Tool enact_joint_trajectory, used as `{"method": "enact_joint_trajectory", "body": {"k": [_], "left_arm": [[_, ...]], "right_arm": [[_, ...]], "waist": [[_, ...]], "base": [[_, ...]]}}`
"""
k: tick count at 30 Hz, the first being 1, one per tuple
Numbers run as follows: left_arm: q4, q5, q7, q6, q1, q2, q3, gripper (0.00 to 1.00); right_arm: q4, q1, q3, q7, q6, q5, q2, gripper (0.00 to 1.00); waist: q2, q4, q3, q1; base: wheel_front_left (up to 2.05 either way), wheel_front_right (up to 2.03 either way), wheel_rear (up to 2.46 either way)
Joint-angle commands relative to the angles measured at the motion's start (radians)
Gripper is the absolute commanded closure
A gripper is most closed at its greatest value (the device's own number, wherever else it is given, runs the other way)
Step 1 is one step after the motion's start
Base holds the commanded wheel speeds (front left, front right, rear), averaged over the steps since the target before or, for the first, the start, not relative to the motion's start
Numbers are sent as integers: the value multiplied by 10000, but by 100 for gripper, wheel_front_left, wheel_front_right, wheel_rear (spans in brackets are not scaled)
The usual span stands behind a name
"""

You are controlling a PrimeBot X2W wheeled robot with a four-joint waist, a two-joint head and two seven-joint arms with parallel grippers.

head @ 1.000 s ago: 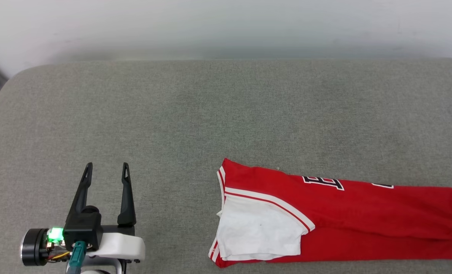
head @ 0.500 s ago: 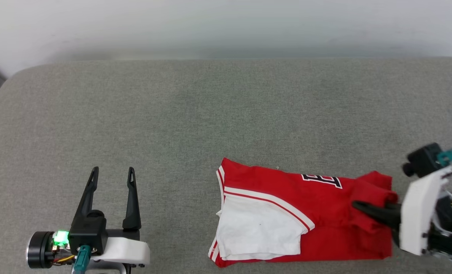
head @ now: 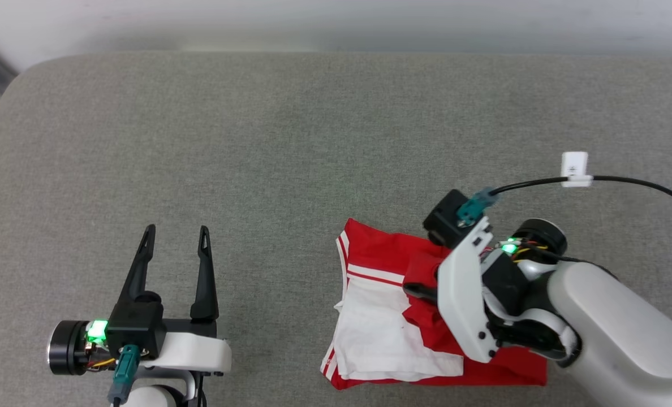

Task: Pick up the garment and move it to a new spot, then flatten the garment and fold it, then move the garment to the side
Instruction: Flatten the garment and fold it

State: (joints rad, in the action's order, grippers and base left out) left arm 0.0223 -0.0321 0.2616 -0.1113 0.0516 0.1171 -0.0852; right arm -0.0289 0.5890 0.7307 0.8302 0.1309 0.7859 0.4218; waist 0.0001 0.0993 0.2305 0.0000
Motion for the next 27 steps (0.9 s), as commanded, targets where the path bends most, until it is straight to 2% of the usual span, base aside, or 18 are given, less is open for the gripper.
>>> {"method": "enact_joint_trajectory", "body": {"k": [1,8,13,14,15,16,22,27], "left_arm": [[-28,34,46,46,169,-47,2,0],[-139,76,46,157,396,-174,50,0],[-208,108,46,188,317,-217,160,0],[-222,117,46,197,263,-214,187,0],[-242,116,46,205,216,-212,214,0],[-270,120,46,216,183,-209,233,0],[-329,162,46,245,-85,-145,374,0],[-277,187,46,267,-368,-116,469,0]], "right_arm": [[-256,284,330,-112,-4,-81,-91,100],[-2119,787,2078,-583,-2,-42,-427,100],[-2787,864,2674,-1249,-5,200,-373,100],[-2806,943,2652,-1490,-7,228,-369,69],[-2775,1012,2624,-1735,-7,329,-348,25],[-2668,1061,2563,-2001,-5,440,-307,0],[-1584,1239,2029,-4158,-4,272,520,0],[-1461,821,337,-6677,-7,-779,893,0]], "waist": [[-1,99,115,0],[-1,262,302,0],[-1,194,247,0],[-1,153,200,0],[-1,113,141,0],[-1,77,71,0],[-1,-227,-486,0],[-1,-600,-898,0]], "base": [[0,0,0],[0,0,0],[0,0,0],[0,0,0],[0,0,0],[0,0,0],[0,0,0],[0,0,0]]}}
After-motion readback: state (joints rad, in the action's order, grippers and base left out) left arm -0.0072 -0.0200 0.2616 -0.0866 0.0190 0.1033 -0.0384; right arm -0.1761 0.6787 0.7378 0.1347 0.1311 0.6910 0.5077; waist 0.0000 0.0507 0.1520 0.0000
